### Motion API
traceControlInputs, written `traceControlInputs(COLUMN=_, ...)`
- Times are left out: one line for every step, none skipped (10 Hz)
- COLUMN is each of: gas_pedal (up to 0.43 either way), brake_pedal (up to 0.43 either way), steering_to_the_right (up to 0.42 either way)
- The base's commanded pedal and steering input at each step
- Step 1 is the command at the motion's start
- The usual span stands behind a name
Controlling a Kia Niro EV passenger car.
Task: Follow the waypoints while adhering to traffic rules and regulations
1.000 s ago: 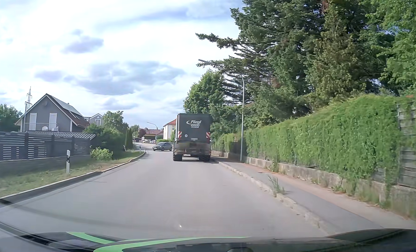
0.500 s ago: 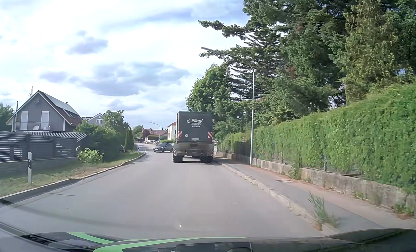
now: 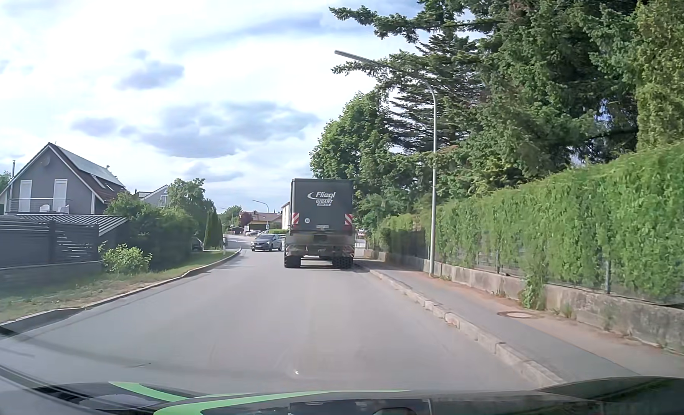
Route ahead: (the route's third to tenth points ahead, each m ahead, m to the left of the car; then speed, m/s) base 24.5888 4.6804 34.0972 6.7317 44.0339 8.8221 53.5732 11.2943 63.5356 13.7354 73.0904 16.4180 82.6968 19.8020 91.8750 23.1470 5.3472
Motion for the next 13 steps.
traceControlInputs(gas_pedal=0.000, brake_pedal=0.006, steering_to_the_right=-0.030)
traceControlInputs(gas_pedal=0.000, brake_pedal=0.000, steering_to_the_right=-0.030)
traceControlInputs(gas_pedal=0.000, brake_pedal=0.000, steering_to_the_right=-0.030)
traceControlInputs(gas_pedal=0.000, brake_pedal=0.000, steering_to_the_right=-0.031)
traceControlInputs(gas_pedal=0.000, brake_pedal=0.000, steering_to_the_right=-0.030)
traceControlInputs(gas_pedal=0.000, brake_pedal=0.000, steering_to_the_right=-0.030)
traceControlInputs(gas_pedal=0.000, brake_pedal=0.000, steering_to_the_right=-0.030)
traceControlInputs(gas_pedal=0.000, brake_pedal=0.000, steering_to_the_right=-0.030)
traceControlInputs(gas_pedal=0.000, brake_pedal=0.000, steering_to_the_right=-0.030)
traceControlInputs(gas_pedal=0.020, brake_pedal=0.000, steering_to_the_right=-0.030)
traceControlInputs(gas_pedal=0.087, brake_pedal=0.000, steering_to_the_right=-0.030)
traceControlInputs(gas_pedal=0.118, brake_pedal=0.000, steering_to_the_right=-0.030)
traceControlInputs(gas_pedal=0.130, brake_pedal=0.000, steering_to_the_right=-0.030)
